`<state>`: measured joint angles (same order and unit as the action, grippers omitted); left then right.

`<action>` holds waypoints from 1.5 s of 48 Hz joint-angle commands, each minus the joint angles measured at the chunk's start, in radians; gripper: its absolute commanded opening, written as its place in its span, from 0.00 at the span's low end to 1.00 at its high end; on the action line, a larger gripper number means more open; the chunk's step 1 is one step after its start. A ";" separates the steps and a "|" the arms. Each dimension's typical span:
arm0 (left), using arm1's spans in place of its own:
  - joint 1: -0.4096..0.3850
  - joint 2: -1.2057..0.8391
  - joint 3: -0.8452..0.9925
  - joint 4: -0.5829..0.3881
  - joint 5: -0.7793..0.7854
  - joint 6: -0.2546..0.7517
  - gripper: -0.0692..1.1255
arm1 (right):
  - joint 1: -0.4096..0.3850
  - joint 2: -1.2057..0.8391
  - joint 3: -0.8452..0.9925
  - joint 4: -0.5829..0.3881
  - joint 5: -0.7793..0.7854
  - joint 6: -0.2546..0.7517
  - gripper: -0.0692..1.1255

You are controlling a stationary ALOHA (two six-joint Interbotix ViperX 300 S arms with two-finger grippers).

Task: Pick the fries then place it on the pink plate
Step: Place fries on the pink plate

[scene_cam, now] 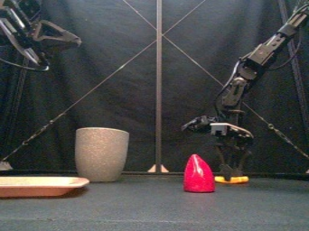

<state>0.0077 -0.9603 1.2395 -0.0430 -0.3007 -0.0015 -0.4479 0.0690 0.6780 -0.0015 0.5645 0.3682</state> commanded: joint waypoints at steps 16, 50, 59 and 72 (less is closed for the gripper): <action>0.003 0.005 -0.020 -0.002 -0.009 0.002 0.07 | 0.163 -0.072 -0.130 0.028 0.014 0.006 0.65; 0.083 -0.008 -0.003 0.000 -0.011 0.005 0.07 | 0.497 0.198 -0.551 0.107 -0.146 0.005 0.65; 0.092 -0.021 0.005 0.000 -0.011 0.005 0.07 | 0.503 0.302 -0.658 0.100 -0.216 -0.002 0.65; 0.094 -0.041 0.026 0.000 -0.006 0.005 0.07 | 0.503 0.399 -0.779 0.084 -0.219 -0.002 0.73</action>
<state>0.0997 -1.0017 1.2763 -0.0430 -0.3022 0.0031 0.0568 0.4817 -0.0506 0.0905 0.3528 0.3697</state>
